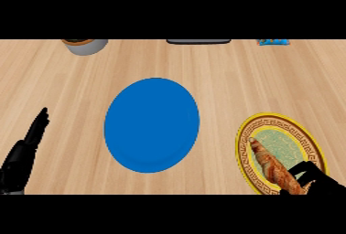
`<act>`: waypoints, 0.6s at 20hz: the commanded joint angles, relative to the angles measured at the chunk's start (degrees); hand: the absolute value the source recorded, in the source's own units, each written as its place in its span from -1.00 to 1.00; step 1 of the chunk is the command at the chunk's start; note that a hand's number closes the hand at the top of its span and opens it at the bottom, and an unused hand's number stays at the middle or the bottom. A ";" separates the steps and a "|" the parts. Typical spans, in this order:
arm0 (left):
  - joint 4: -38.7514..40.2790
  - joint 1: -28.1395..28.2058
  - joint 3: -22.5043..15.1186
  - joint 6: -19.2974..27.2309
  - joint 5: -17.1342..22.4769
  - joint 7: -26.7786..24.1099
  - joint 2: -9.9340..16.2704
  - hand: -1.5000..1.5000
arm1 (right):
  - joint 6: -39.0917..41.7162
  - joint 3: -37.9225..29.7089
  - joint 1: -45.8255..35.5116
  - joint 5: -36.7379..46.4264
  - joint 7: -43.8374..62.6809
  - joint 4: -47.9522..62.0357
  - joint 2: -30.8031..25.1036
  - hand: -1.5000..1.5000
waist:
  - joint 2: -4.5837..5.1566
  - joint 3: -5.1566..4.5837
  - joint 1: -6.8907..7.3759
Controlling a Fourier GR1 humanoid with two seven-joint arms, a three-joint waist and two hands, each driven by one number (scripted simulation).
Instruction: Pick the croissant from the plate and place it in the plate
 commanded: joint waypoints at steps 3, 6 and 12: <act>-0.81 2.14 0.00 -0.63 -0.04 -2.10 -0.20 0.00 | -0.17 10.61 -1.74 10.87 -1.10 -12.03 1.07 1.00 | -0.04 0.00 0.81; 1.52 -0.83 0.23 -1.39 0.29 -0.73 -0.09 0.00 | 7.58 17.49 -6.28 13.67 -0.03 -17.79 3.26 1.00 | 0.15 -0.06 0.77; -0.79 0.20 0.17 -1.41 -0.58 -0.73 -0.36 0.00 | 19.57 25.51 -21.70 16.95 3.79 -12.42 14.19 1.00 | 0.22 0.01 1.44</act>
